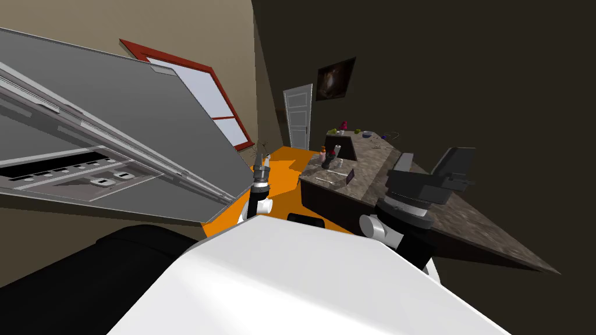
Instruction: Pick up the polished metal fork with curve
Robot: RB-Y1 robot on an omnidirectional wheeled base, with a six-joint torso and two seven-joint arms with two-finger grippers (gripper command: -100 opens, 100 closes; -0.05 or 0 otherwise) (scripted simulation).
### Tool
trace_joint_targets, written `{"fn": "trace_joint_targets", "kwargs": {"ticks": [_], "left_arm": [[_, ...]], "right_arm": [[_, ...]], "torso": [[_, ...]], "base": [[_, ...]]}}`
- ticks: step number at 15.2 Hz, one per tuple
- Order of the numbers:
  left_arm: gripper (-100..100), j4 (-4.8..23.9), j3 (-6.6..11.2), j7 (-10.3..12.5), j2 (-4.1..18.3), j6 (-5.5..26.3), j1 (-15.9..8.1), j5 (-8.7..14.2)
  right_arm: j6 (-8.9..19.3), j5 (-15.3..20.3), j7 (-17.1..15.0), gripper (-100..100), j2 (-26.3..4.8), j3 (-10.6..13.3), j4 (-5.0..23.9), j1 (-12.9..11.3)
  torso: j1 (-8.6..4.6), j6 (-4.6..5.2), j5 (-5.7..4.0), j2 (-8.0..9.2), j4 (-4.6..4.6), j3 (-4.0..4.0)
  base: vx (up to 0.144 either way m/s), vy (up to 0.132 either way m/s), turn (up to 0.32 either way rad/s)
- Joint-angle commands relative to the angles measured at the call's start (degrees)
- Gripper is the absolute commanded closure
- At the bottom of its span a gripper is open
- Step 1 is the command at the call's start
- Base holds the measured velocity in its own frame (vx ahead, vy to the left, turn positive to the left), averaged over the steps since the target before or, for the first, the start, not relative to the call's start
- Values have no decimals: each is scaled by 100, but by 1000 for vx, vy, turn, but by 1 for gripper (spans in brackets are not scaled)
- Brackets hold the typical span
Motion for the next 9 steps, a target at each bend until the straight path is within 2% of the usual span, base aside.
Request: {"fn": "trace_joint_targets", "kwargs": {"ticks": [1, 2, 3, 7, 8, 9], "left_arm": [[0, 0, 0, 0, 0, 0, 0, 0], [0, 0, 0, 0, 0, 0, 0, 0], [0, 0, 0, 0, 0, 0, 0, 0], [0, 0, 0, 0, 0, 0, 0, 0], [0, 0, 0, 0, 0, 0, 0, 0], [0, 0, 0, 0, 0, 0, 0, 0]], "right_arm": [[-6, 27, 1, -100, -184, 17, 58, -9], [-11, 54, 2, -100, -330, 35, 118, -17], [-11, 54, 2, -100, -330, 35, 118, -17], [-40, 186, 5, -100, -870, 124, 405, -58], [-40, 186, 5, -100, -877, 124, 405, -58], [-54, 246, 7, -100, -1086, 164, 534, -76]], "torso": [[0, 0, 0, 0, 0, 0], [0, -1, 0, -1, 0, 0], [0, -2, 0, -4, -1, -2], [0, -2, 0, -11, -2, -6], [0, -2, 0, -11, -3, -7], [1, -1, 0, -11, -3, -7]], "base": [[4, 2, 34], [13, 5, 81], [16, 3, 62], [22, 6, 88], [25, 6, 87], [27, 7, 106]]}}
